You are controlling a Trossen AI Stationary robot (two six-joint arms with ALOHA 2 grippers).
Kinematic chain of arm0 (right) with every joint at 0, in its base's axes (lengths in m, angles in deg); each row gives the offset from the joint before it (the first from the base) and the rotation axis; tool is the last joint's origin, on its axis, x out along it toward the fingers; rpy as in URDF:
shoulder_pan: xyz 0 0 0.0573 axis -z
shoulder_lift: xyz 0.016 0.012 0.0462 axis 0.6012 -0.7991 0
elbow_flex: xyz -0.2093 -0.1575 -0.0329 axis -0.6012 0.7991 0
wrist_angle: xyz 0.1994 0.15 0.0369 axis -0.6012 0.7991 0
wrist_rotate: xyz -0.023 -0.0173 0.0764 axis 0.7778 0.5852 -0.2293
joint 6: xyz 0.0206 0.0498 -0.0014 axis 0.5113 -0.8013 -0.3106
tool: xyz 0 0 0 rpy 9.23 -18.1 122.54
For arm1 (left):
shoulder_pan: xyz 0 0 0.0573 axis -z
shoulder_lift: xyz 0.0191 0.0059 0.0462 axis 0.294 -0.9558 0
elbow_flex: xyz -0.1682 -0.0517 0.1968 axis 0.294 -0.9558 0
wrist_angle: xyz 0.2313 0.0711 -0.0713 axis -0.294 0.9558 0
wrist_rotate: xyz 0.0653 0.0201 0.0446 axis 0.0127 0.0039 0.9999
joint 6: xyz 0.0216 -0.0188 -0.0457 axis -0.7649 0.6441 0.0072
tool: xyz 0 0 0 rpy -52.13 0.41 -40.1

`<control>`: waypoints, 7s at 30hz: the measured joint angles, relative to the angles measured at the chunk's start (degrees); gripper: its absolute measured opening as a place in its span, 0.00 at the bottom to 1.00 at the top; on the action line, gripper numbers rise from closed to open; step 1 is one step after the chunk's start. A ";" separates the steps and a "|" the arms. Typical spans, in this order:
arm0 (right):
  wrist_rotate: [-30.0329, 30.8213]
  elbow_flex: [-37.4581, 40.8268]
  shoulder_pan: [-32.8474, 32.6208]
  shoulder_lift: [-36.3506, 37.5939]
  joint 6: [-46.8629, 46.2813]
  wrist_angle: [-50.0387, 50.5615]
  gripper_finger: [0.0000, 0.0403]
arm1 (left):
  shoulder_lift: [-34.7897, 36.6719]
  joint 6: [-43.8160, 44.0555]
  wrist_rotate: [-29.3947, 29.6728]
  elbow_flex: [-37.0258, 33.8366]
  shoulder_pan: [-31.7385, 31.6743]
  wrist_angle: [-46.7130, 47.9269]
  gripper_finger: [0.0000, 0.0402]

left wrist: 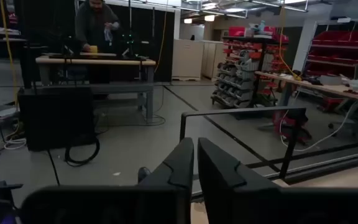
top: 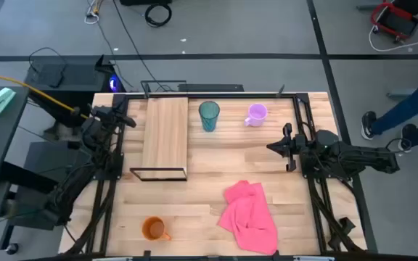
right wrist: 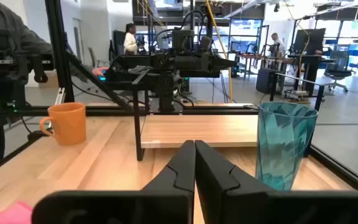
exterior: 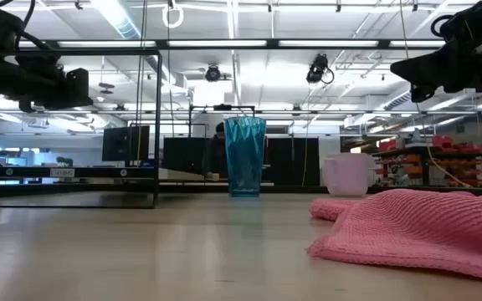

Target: Stack small to large cups/mugs on shelf

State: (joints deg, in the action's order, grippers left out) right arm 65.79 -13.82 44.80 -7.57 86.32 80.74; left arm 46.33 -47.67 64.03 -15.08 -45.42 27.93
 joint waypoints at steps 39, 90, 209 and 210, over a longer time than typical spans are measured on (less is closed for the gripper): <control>-0.01 0.01 0.01 0.01 -0.01 -0.01 0.03 | -0.01 -0.02 0.01 -0.01 0.00 -0.01 0.07; 0.01 0.01 0.01 0.01 0.01 -0.05 0.03 | -0.01 55.28 -16.81 -0.02 4.42 -3.33 0.07; 19.86 -35.54 35.43 -69.88 -40.44 21.88 0.21 | -12.80 43.51 -16.12 6.43 24.86 -36.26 0.10; 19.69 -35.79 35.76 -70.01 -39.79 21.72 0.21 | -12.80 43.51 -16.12 6.43 24.86 -36.26 0.10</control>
State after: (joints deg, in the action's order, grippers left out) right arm 85.48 -49.61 80.56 -77.58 46.53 102.46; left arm 33.53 -4.16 47.91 -8.65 -20.55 -8.33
